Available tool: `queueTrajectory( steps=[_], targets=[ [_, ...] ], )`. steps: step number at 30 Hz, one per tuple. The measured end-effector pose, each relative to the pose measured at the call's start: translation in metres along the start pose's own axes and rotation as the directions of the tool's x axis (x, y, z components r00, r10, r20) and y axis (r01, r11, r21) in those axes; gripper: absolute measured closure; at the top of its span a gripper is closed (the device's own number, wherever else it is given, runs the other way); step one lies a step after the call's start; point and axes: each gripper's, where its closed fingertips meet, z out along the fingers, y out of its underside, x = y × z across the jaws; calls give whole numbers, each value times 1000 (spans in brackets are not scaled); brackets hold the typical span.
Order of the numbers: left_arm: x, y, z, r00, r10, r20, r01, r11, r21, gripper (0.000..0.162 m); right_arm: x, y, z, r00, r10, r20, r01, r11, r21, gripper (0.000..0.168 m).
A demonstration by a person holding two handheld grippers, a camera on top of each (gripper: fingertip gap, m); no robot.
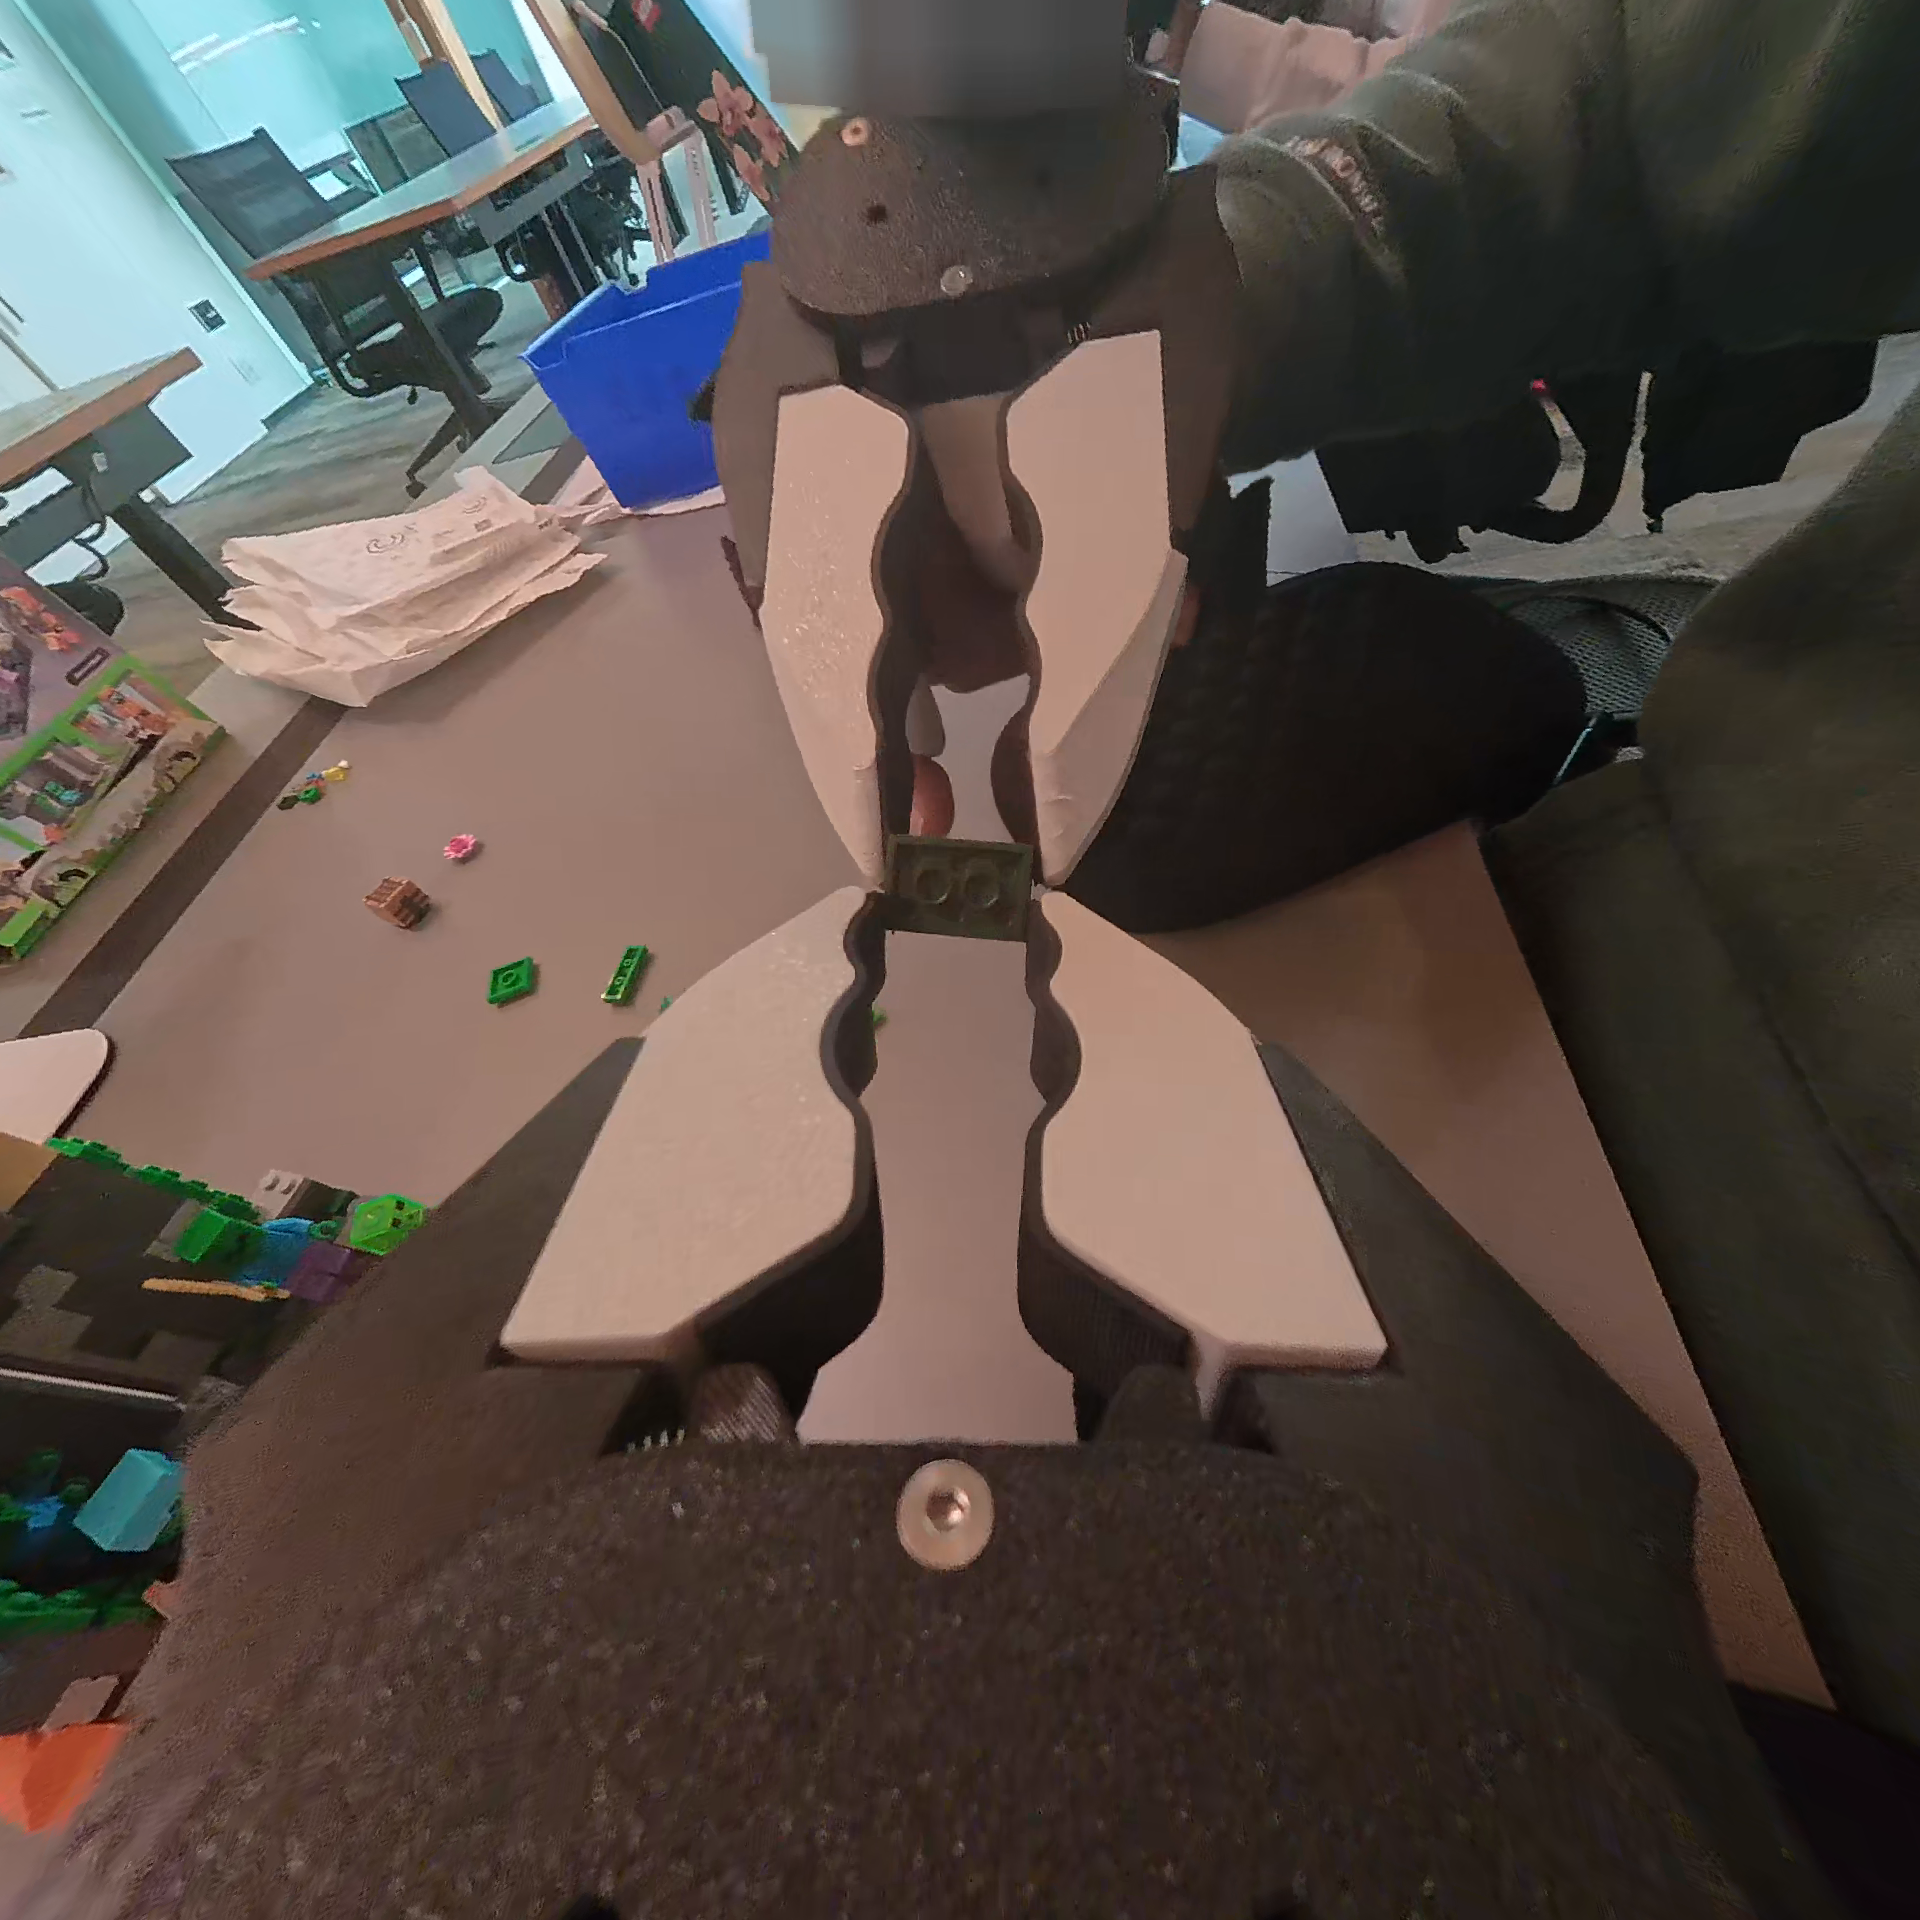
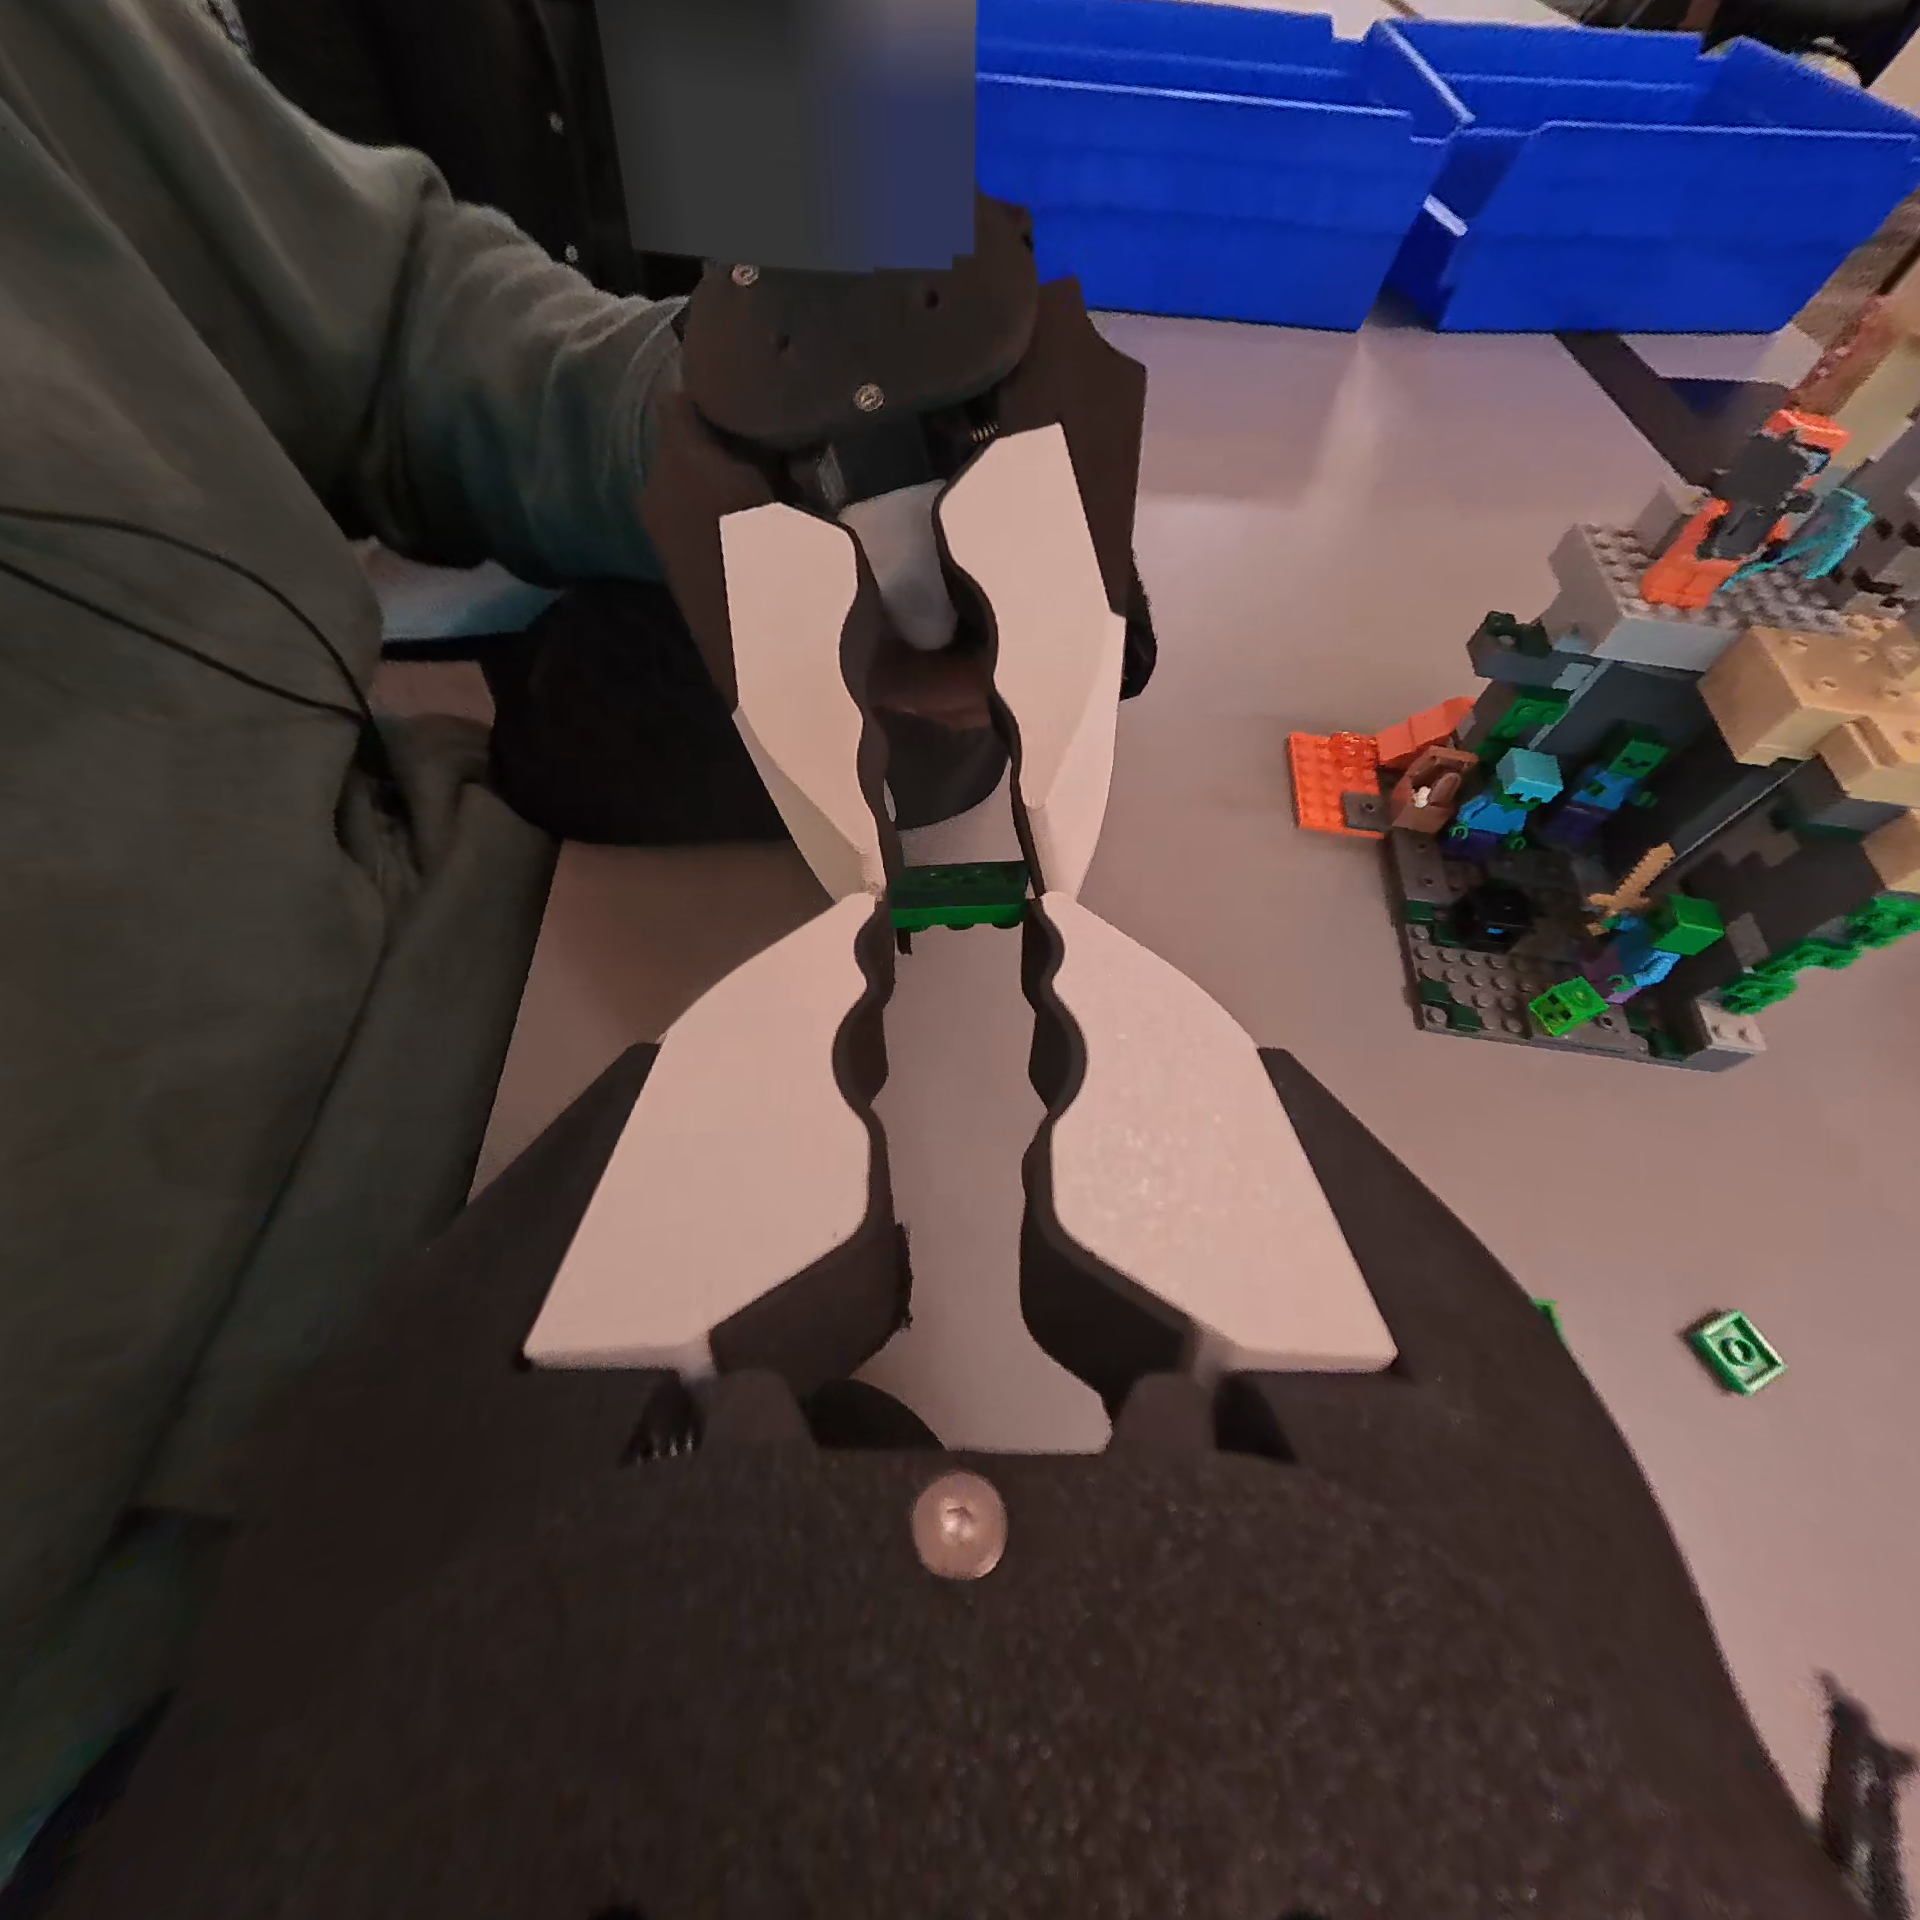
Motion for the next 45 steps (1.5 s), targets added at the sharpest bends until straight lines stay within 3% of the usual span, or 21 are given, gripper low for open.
queueTrajectory(
  steps=[13,14,15,19,22,25,36,44,45],
  targets=[
    [16,7,1,981,-98,-166,94,995,-31,137,-11,10,2,977,-194,85,205,966,-155,146],
    [23,5,-1,970,-101,-219,99,995,-21,136,-9,12,1,970,-233,75,243,956,-167,149],
    [18,2,-2,967,-150,-207,152,988,-4,136,-7,13,0,962,-264,64,271,947,-174,168],
    [12,1,-5,976,-135,-173,139,990,11,136,-11,13,1,950,-307,55,312,932,-186,168],
    [10,1,-5,978,-132,-163,136,991,16,136,-5,9,0,970,-242,31,244,956,-162,168],
    [5,1,-4,985,-118,-128,121,993,15,137,0,8,0,986,-168,6,167,973,-162,139],
    [3,-3,-7,998,-51,-47,53,998,23,137,1,-4,6,994,-105,-10,103,986,-132,144],
    [14,-11,-10,976,-127,-179,142,988,69,136,-9,-7,2,980,-198,36,201,972,-120,146],
    [21,-13,-12,962,-132,-238,154,985,79,136,-9,-7,1,974,-226,29,228,966,-123,152]
  ],
)
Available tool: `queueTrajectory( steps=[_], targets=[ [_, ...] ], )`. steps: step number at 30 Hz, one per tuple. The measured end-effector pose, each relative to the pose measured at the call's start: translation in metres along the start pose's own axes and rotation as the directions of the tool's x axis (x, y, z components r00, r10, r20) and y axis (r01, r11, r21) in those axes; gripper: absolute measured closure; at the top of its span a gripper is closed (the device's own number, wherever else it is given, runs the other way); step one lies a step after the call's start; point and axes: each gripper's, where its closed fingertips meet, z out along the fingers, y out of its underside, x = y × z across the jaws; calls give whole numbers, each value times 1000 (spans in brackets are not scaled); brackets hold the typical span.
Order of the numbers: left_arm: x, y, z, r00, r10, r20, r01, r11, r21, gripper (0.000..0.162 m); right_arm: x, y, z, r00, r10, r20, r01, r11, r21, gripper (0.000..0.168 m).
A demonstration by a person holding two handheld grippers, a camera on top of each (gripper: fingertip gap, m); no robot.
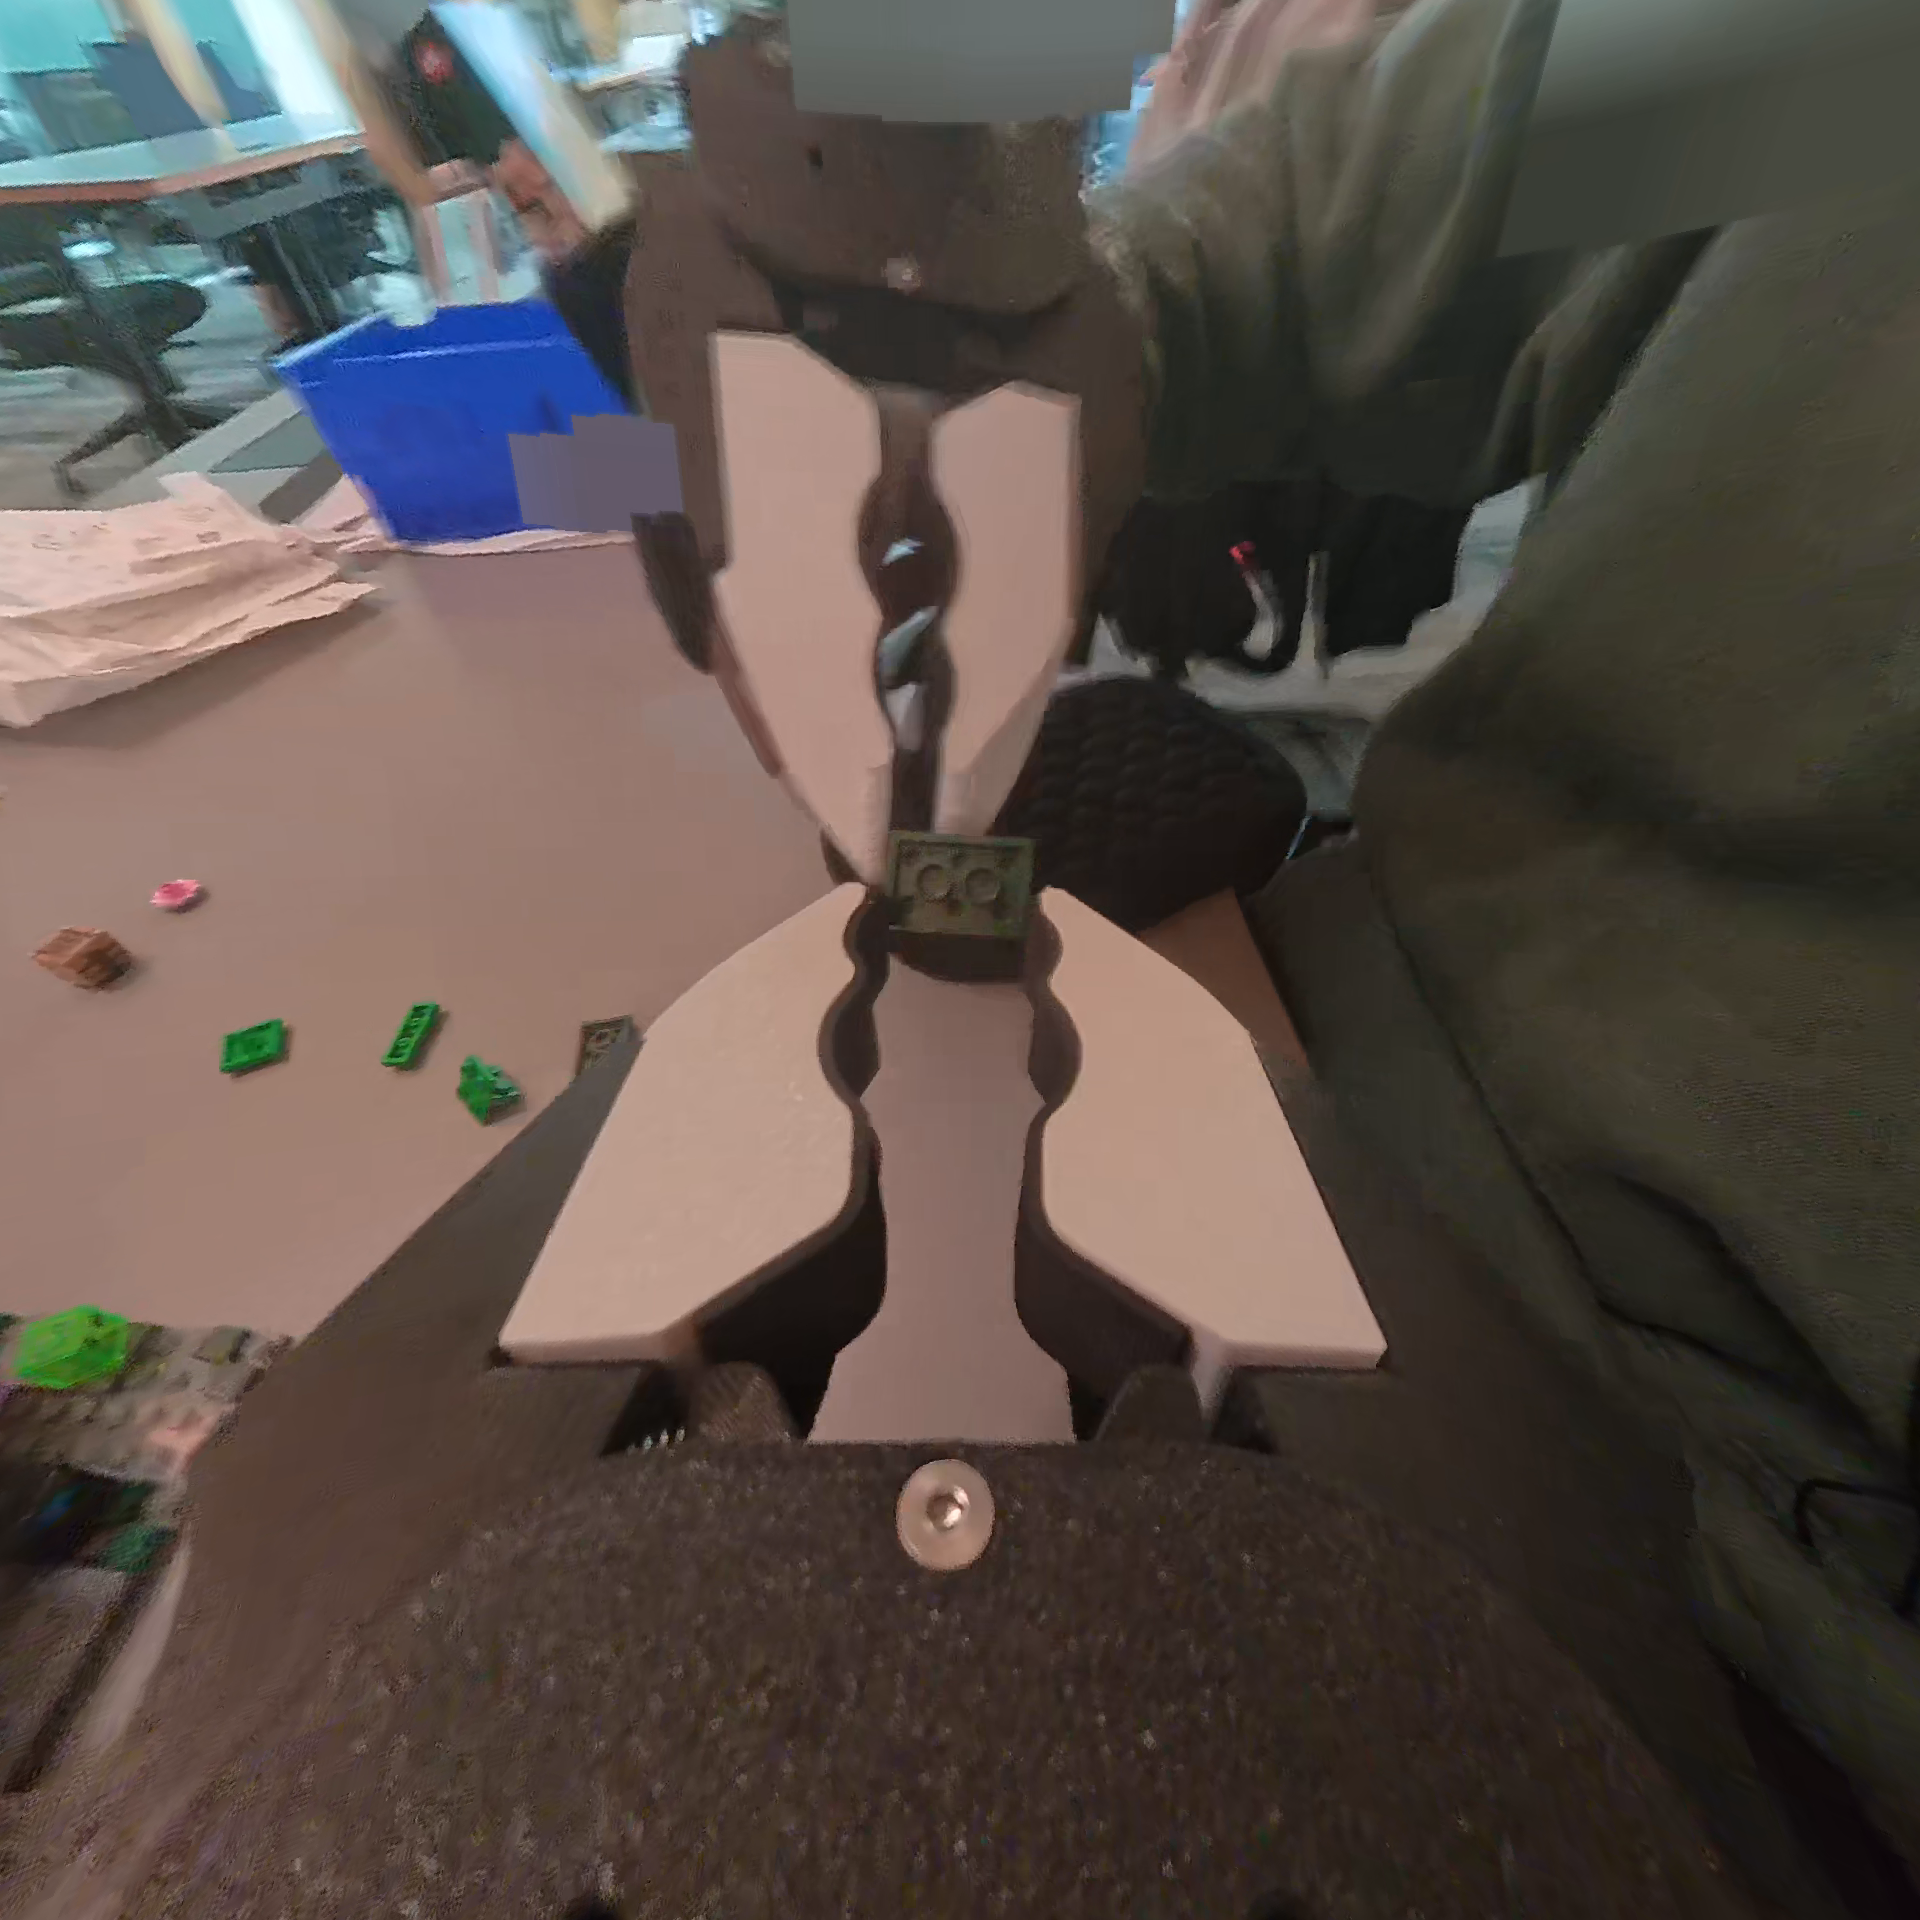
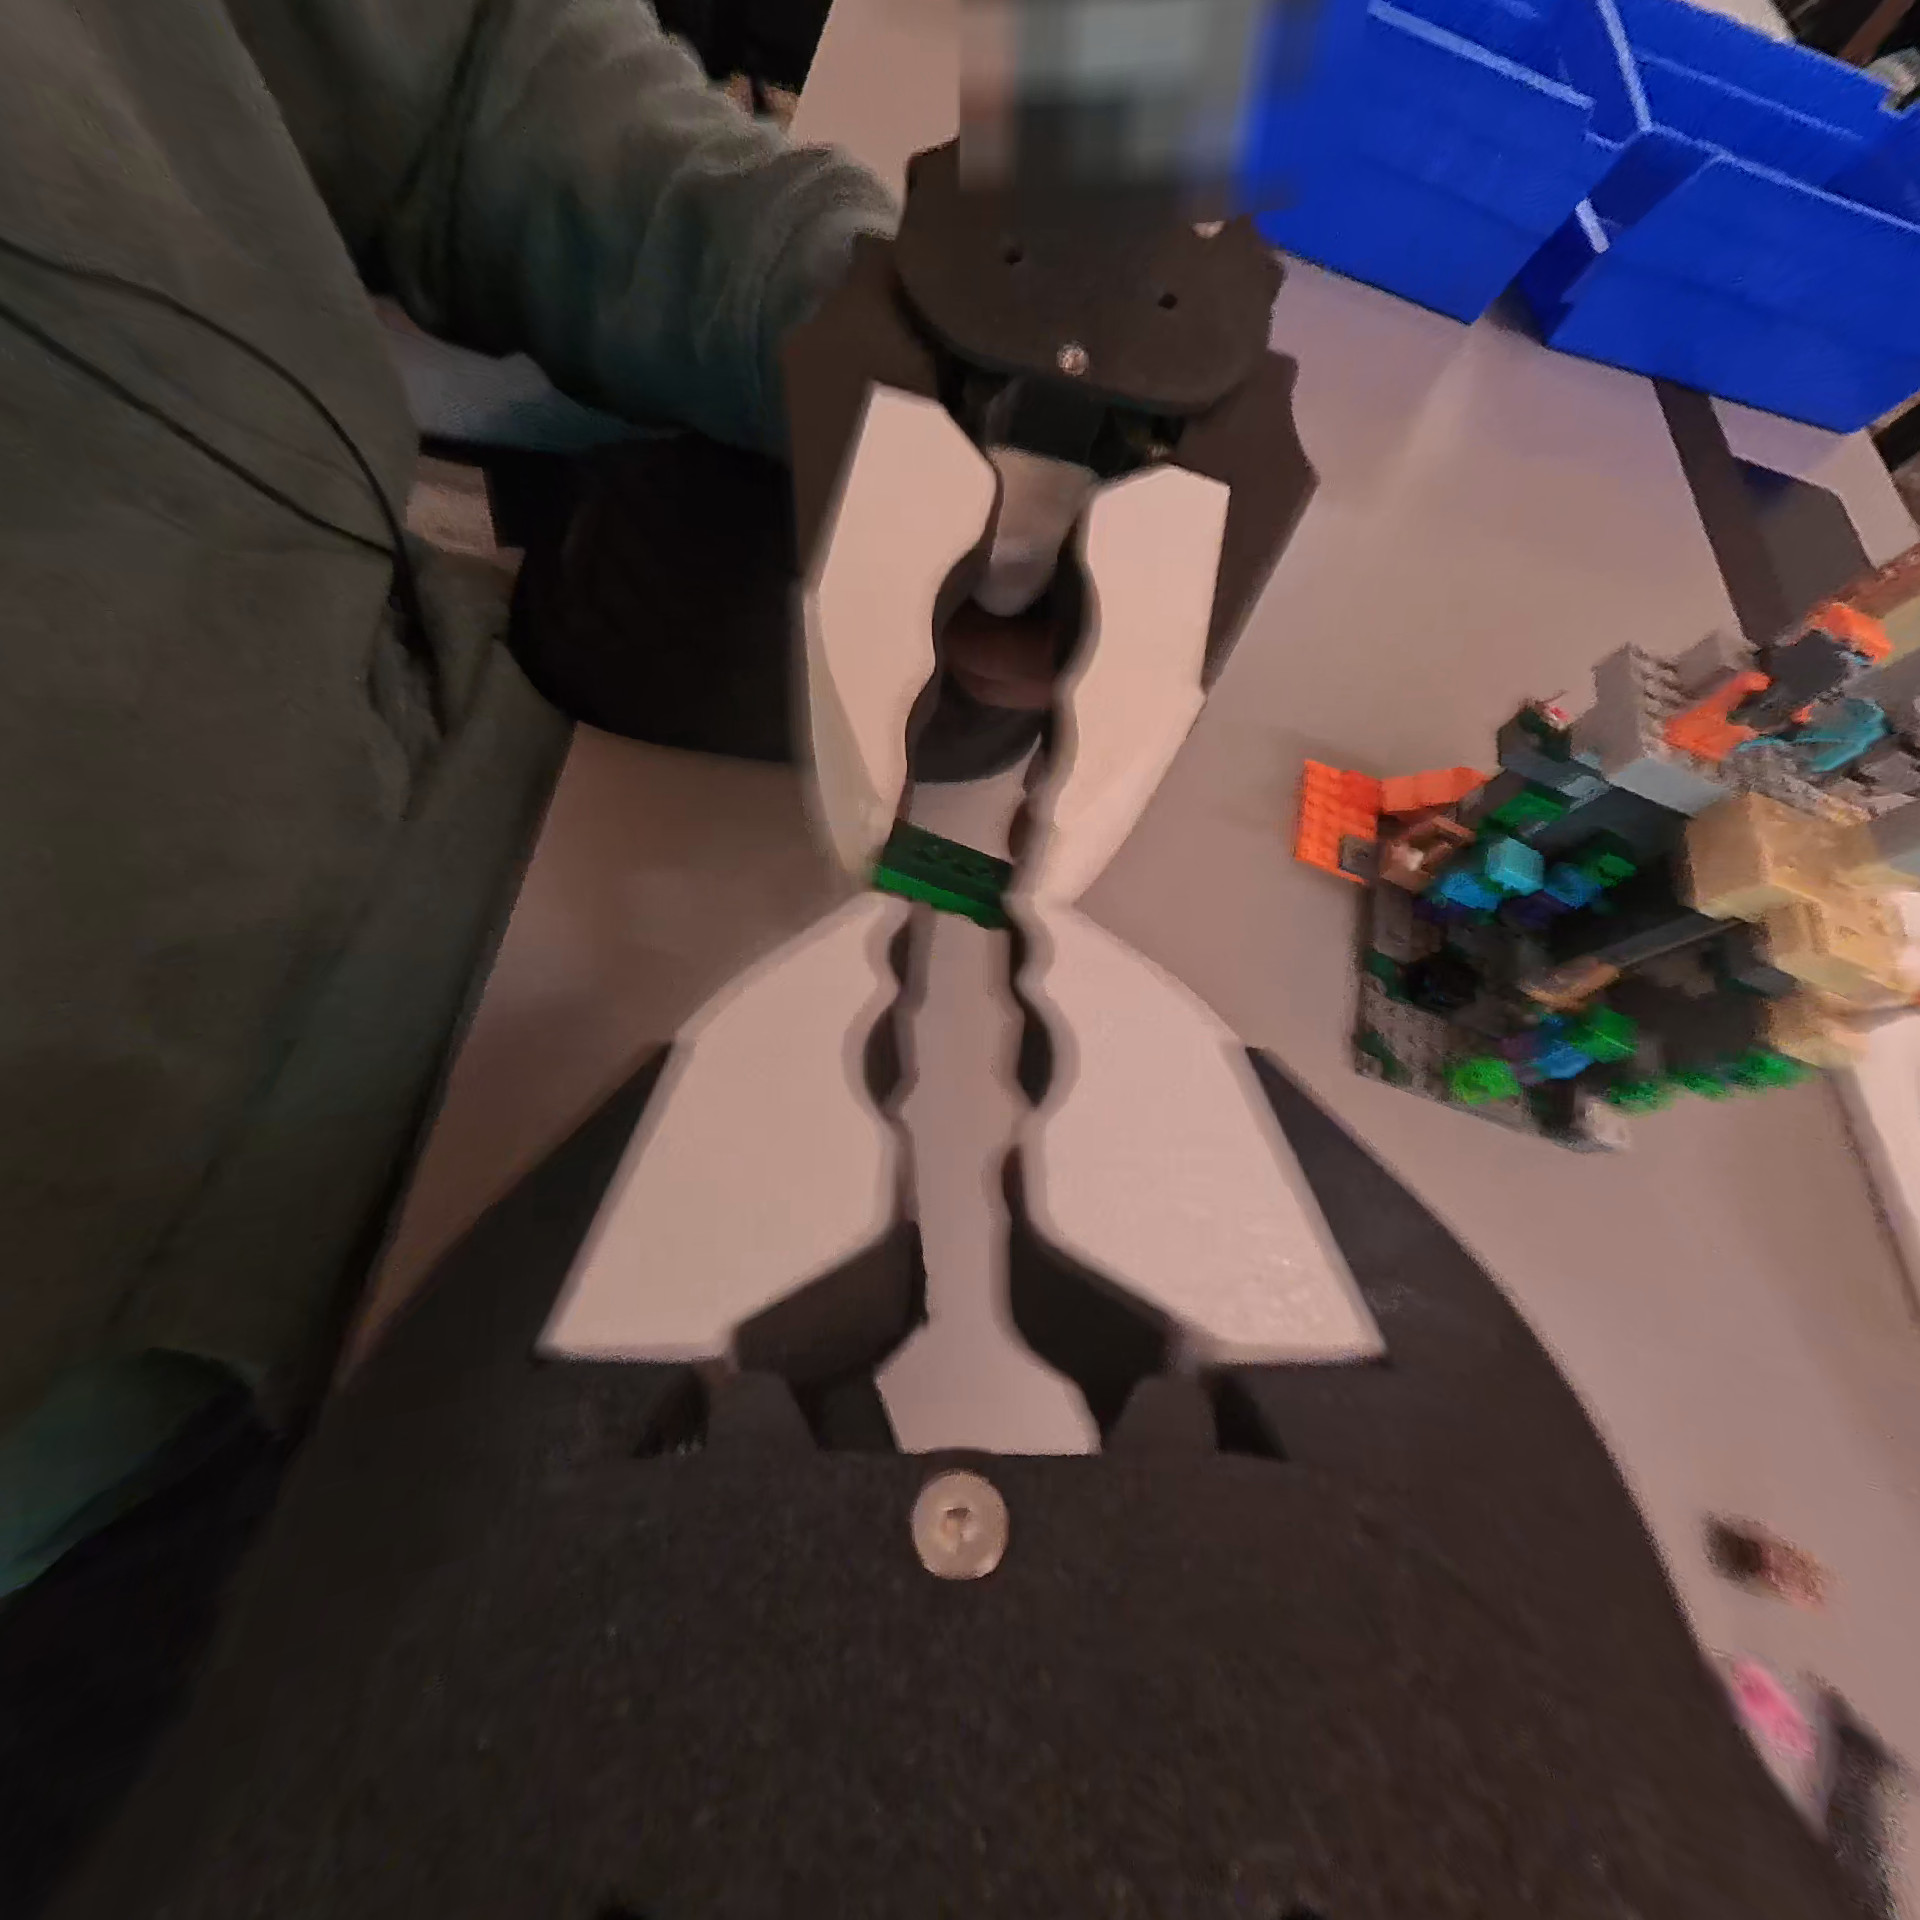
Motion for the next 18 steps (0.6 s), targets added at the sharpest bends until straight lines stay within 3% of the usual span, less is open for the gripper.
queueTrajectory(
  steps=[3,7,10,18],
  targets=[
    [-6,-5,-2,999,-20,26,19,999,27,136,-1,2,-4,999,-37,16,38,999,-14,168],
    [-10,-4,0,999,6,54,-7,1000,20,137,2,0,-6,1000,-6,-9,6,1000,-16,168],
    [-15,-3,-1,994,38,99,-39,999,5,137,3,5,-5,997,79,3,-79,997,-23,147],
    [-18,-1,1,961,175,213,-164,984,-69,137,7,3,-4,986,151,-66,-152,988,-5,147]
  ],
)
